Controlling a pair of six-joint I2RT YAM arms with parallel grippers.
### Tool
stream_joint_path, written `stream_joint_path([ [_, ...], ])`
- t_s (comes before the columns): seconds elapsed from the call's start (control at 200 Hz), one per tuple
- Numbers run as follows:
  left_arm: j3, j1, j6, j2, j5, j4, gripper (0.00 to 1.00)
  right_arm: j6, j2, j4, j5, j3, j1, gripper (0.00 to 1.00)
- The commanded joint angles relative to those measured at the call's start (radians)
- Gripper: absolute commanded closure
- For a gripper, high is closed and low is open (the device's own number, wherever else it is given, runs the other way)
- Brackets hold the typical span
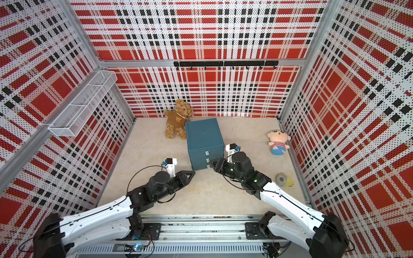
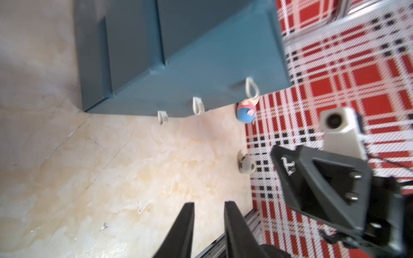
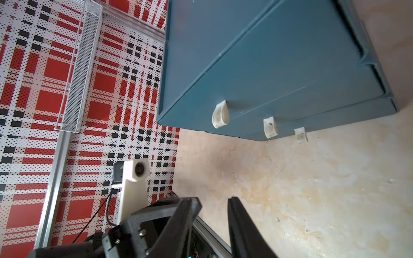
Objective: Take the seed bags out of the drawer
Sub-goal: Open the drawer in the storage box.
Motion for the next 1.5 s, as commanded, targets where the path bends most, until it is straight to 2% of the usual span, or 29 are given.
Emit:
stream_joint_path([
  [0.0,-0.01,0.008,-0.038,-0.095,-0.105,-0.09,0.7,0.044,0.049,0.073,0.062,0.023,0.009,0.63],
  [0.185,-0.022,0.054,-0.062,-0.222,-0.122,-0.148,0.68,0.053,0.141,0.123,0.072,0.067,0.011,0.57],
  [0.381,-0.055,0.1,-0.078,-0.288,-0.097,-0.166,0.68,0.043,0.203,0.139,0.073,0.106,0.011,0.54],
  [0.686,-0.073,0.13,-0.084,-0.299,-0.07,-0.167,0.68,0.049,0.264,0.167,0.057,0.122,0.011,0.59],
  [0.997,-0.068,0.151,-0.078,-0.286,-0.051,-0.167,0.68,0.048,0.29,0.166,0.058,0.133,0.009,0.58],
  [1.323,-0.069,0.164,-0.075,-0.276,-0.038,-0.165,0.68,0.052,0.317,0.179,0.064,0.155,0.009,0.7],
  [1.493,-0.064,0.164,-0.075,-0.27,-0.038,-0.164,0.68,0.053,0.327,0.155,0.067,0.165,0.009,0.86],
])
